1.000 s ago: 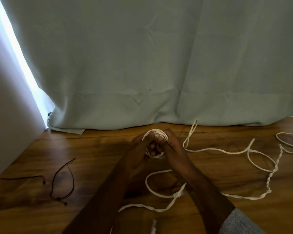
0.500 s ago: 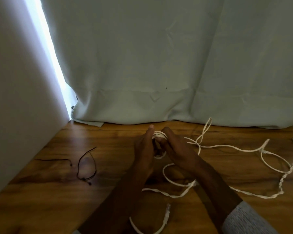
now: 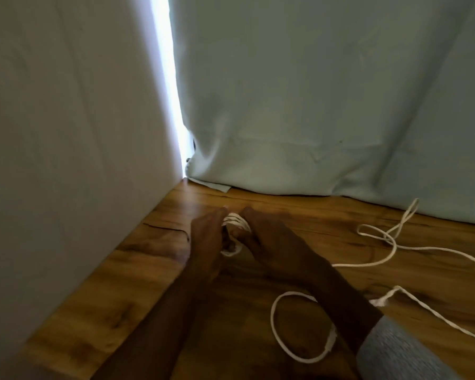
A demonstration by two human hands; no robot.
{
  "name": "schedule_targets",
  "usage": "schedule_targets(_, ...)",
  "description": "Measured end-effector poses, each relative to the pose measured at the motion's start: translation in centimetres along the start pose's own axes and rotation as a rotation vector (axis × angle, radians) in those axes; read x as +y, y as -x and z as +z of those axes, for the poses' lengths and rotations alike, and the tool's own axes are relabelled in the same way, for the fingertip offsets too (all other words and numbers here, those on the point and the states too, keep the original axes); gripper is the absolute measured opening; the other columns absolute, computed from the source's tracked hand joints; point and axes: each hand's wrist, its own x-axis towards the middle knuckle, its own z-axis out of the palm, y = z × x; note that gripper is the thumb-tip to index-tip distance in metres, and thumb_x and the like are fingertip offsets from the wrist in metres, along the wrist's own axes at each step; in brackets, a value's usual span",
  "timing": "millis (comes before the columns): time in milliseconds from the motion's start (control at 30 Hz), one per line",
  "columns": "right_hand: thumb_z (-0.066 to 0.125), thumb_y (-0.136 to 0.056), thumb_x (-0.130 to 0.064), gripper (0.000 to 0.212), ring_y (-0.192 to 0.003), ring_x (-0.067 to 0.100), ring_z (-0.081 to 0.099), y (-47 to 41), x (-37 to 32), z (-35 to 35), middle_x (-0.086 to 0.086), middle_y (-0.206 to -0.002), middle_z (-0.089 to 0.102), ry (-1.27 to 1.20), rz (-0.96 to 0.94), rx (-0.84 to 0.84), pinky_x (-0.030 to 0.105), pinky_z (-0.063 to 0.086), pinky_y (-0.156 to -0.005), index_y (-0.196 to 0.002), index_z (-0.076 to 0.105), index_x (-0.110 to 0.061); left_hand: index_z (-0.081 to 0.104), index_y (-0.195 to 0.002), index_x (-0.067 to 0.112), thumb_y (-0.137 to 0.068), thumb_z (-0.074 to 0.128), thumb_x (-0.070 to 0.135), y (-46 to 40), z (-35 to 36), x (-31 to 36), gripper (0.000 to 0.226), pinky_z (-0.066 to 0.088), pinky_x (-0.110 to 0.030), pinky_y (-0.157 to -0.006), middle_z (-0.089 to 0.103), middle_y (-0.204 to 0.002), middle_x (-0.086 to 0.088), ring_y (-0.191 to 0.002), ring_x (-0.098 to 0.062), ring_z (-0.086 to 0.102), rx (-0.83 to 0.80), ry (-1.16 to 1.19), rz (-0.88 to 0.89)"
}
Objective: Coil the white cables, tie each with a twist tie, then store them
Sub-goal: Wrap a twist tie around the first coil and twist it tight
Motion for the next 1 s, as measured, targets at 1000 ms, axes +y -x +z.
schedule_targets(1000,0.064,-0.093,-0.017,0.016,-0.090,0.021,0.061,-5.3,0.3,6.3,0.009,-0.107,0.063,0.198,0.576,-0.179,0.029,0.050,-0.066,-0.105,0.061,-0.008,0.071,-0.061,0.021,-0.086,0.064,0.017,-4.1,-6.9,-0.4,0.027,0.055,-0.042,-0.067,0.069,-0.065,0.003,-0.070,-0.025,0.069,0.355,0.035,0.152)
